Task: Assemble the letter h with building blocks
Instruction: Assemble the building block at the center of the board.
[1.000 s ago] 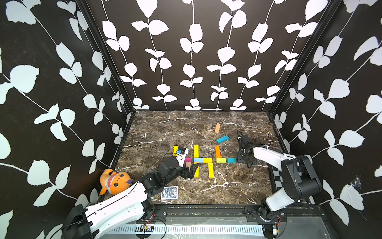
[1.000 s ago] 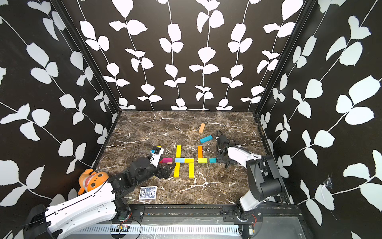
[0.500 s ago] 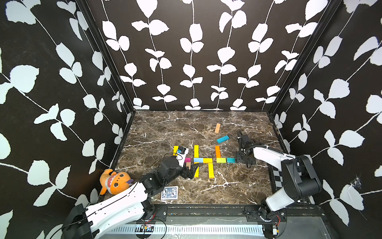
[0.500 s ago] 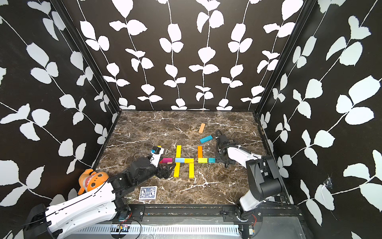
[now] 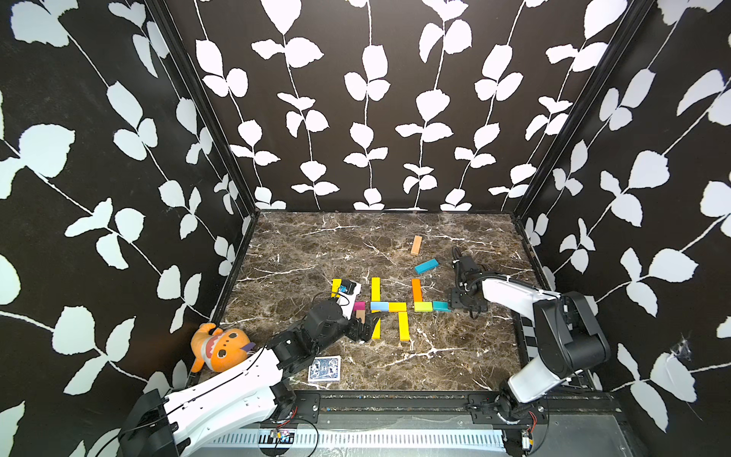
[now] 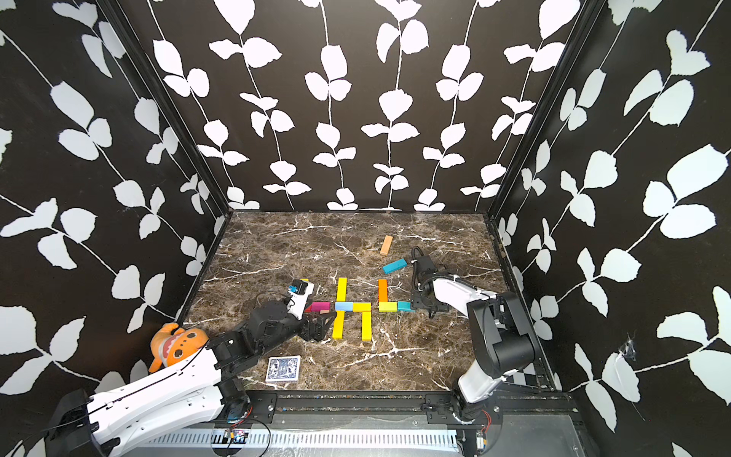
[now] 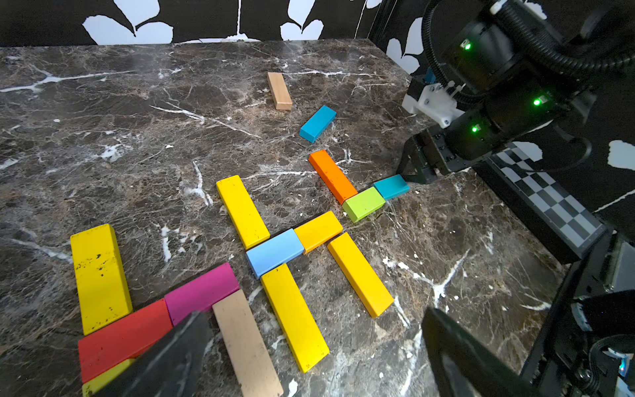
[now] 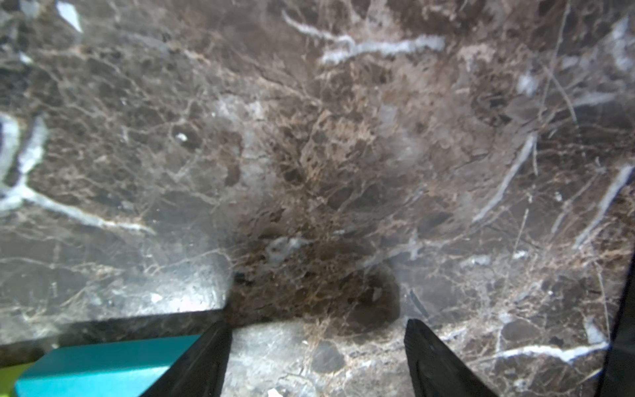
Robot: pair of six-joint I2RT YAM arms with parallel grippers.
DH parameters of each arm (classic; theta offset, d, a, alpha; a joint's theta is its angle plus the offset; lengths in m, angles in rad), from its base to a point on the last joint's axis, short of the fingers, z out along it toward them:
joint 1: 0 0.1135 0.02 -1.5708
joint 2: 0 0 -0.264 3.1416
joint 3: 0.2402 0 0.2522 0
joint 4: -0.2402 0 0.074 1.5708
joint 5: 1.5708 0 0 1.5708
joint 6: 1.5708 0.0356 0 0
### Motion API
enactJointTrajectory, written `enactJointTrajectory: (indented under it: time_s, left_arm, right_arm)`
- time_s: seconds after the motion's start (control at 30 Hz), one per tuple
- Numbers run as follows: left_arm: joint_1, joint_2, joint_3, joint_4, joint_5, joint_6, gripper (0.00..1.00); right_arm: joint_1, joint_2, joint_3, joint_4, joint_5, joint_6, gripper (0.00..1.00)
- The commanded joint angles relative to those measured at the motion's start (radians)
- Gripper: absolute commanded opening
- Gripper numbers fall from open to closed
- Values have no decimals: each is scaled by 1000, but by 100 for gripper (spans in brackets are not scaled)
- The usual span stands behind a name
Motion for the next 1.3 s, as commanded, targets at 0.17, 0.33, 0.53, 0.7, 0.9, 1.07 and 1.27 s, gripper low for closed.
enactJointTrajectory:
  time_s: [0.17, 0.33, 0.53, 0.7, 0.9, 1.07, 1.27]
  left_arm:
    - [3, 2, 9, 19, 2, -3, 99]
    - [3, 4, 9, 17, 1, -3, 99]
    - [3, 2, 10, 17, 1, -3, 99]
    - [3, -2, 9, 19, -2, -6, 99]
    - [3, -4, 5, 25, 3, -9, 99]
    - [3, -33, -3, 13, 15, -14, 99]
    - [3, -120, -21, -28, 16, -9, 99]
  right_arm:
    - [4, 33, 32, -1, -20, -11, 81]
    - [4, 35, 37, -6, -14, -7, 82]
    - [3, -10, 54, -11, -14, 9, 84]
    - [15, -88, 120, 8, -74, 18, 85]
    - [103, 72, 288, 20, -39, 142, 85]
    - [140, 245, 437, 33, 22, 367, 85]
    - [144, 376, 584, -3, 102, 552, 84]
